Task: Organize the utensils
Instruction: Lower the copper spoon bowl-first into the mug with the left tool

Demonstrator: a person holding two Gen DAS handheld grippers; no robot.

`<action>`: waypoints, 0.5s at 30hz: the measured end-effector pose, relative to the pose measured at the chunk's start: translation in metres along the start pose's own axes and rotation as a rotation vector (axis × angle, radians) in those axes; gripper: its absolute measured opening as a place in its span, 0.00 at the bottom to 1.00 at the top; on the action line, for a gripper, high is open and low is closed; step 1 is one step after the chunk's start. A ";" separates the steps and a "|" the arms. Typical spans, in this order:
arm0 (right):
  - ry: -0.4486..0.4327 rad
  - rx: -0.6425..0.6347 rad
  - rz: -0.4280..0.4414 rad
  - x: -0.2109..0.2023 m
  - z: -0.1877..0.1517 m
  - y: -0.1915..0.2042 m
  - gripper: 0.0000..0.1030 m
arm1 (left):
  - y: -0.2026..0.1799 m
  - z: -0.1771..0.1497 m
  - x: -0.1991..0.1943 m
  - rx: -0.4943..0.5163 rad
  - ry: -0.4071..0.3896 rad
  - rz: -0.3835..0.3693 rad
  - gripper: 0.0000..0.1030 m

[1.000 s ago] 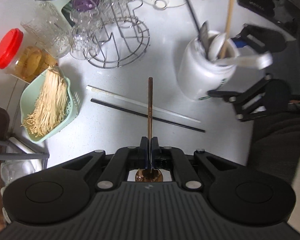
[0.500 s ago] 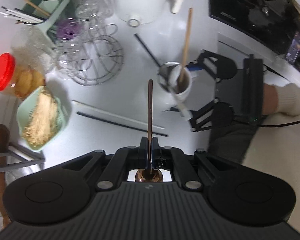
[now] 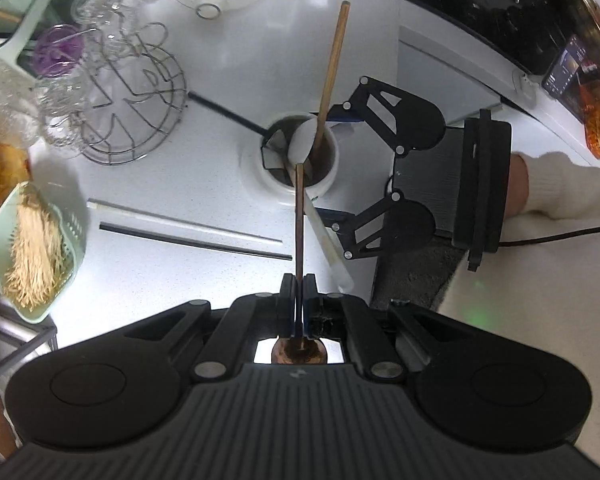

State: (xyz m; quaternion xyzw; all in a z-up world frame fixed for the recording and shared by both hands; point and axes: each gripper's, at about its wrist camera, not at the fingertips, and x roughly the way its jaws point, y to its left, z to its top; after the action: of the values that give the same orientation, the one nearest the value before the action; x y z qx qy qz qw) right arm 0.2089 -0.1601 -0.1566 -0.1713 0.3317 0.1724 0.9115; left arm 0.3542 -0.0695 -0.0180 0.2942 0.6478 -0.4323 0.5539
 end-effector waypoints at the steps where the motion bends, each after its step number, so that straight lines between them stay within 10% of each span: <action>1: -0.002 -0.001 0.001 0.000 0.000 0.000 0.86 | 0.002 0.005 0.002 0.003 0.020 -0.001 0.03; 15: -0.031 0.011 0.000 0.003 -0.001 -0.001 0.86 | 0.013 0.062 0.022 -0.001 0.177 -0.018 0.04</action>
State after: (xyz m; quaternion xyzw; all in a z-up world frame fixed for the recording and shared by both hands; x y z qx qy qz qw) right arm 0.2109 -0.1604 -0.1598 -0.1636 0.3184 0.1732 0.9175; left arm 0.3896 -0.1210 -0.0433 0.3252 0.6971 -0.4091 0.4908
